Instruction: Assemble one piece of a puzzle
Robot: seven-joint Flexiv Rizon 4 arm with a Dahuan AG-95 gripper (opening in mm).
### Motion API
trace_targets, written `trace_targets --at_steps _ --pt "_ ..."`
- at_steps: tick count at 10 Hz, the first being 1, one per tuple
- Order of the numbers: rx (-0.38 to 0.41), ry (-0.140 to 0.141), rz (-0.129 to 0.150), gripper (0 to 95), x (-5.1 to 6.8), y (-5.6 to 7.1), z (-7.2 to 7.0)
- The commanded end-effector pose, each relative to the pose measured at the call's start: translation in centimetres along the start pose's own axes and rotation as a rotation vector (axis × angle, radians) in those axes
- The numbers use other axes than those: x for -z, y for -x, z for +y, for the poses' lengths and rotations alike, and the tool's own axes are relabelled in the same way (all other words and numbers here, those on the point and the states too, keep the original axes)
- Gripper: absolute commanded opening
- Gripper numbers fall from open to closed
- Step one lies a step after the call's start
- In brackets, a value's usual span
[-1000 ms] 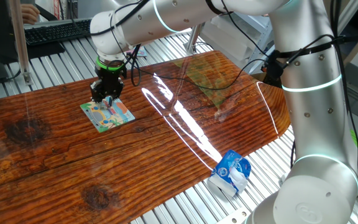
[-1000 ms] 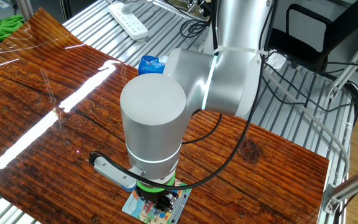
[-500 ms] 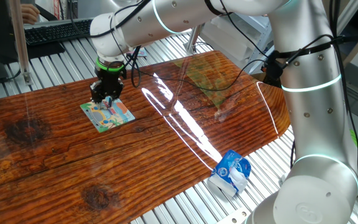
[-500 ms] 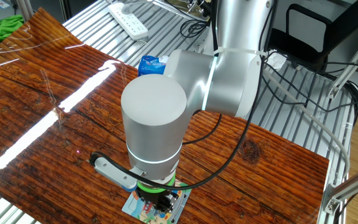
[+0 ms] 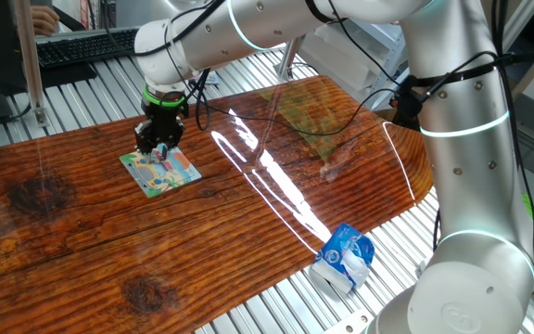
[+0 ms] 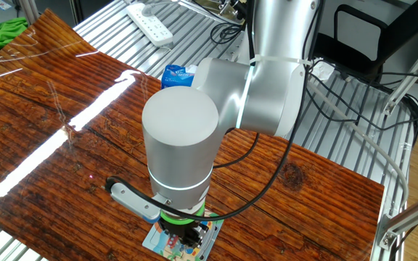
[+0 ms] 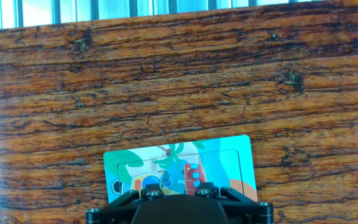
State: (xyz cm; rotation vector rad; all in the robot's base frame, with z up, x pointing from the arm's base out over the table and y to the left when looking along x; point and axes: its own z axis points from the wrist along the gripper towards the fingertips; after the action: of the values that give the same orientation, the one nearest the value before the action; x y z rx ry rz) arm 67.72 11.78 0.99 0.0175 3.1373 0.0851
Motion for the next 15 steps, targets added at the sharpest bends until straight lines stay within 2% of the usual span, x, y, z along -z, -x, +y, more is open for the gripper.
trace_targets --at_steps 1,10,11,12,14,15 --pt "0.0 -0.005 -0.003 0.0 -0.07 -0.09 -0.02" --pt "-0.022 -0.004 0.0 0.0 -0.17 -0.23 -0.04" --pt "-0.024 -0.005 0.002 19.0 -0.17 -0.23 -0.04" --pt "-0.028 -0.005 0.007 19.0 -0.17 -0.23 -0.04" --pt "-0.033 -0.006 0.008 57.0 -0.17 -0.23 -0.04" --pt "-0.035 -0.006 0.009 57.0 -0.17 -0.23 -0.04"
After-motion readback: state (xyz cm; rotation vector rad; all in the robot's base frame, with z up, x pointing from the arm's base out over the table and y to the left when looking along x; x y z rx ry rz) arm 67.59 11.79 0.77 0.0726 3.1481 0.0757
